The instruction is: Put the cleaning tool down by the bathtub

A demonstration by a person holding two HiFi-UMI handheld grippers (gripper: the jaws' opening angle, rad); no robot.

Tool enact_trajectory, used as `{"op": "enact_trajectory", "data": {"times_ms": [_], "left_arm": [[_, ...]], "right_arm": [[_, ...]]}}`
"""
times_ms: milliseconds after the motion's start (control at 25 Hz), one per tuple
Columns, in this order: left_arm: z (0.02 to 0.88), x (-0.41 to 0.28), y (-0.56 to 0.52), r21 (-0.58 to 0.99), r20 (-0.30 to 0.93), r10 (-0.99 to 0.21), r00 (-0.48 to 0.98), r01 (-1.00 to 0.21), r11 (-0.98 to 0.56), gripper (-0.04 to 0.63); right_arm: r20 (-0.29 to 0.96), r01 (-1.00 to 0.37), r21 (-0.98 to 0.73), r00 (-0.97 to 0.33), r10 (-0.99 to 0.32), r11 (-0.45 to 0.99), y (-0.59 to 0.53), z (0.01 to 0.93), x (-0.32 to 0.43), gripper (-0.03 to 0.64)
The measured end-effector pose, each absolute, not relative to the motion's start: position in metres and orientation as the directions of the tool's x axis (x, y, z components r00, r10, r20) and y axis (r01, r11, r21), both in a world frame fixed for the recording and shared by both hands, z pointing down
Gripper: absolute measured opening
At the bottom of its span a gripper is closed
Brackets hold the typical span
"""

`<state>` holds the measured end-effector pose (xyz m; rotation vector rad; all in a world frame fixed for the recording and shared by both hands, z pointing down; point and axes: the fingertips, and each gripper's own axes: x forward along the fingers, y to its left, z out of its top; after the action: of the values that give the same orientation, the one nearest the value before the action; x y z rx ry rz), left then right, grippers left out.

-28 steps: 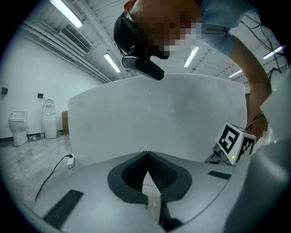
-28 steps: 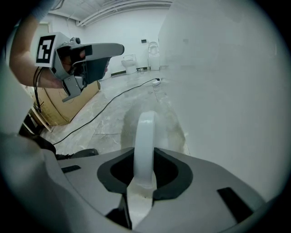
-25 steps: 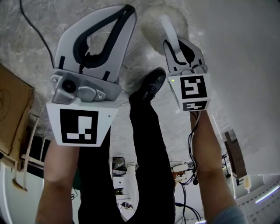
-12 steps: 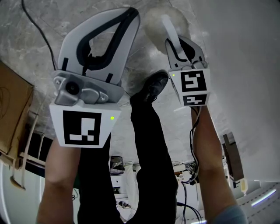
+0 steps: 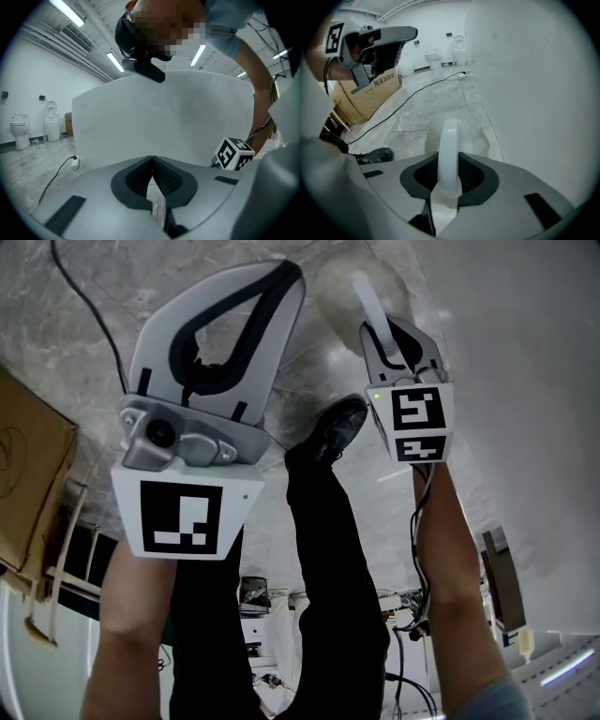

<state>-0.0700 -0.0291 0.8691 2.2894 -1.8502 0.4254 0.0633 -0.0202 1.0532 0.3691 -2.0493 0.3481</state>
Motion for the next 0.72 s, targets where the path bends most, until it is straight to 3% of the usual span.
{"op": "enact_trajectory", "data": {"times_ms": [360,720], "left_arm": [[0.864,-0.069,-0.027,-0.051,0.318,-0.927,0.197,-0.973,-0.224,0.015],[0.821,-0.071,-0.036,-0.052,0.281,-0.939,0.196,-0.974,-0.219,0.015]], "right_arm": [[0.883,-0.406,-0.082,-0.453,-0.123,0.91,-0.021,1.055,0.066,0.123],[0.83,-0.441,-0.043,-0.515,-0.213,0.896,-0.037,0.991,0.043,0.11]]}}
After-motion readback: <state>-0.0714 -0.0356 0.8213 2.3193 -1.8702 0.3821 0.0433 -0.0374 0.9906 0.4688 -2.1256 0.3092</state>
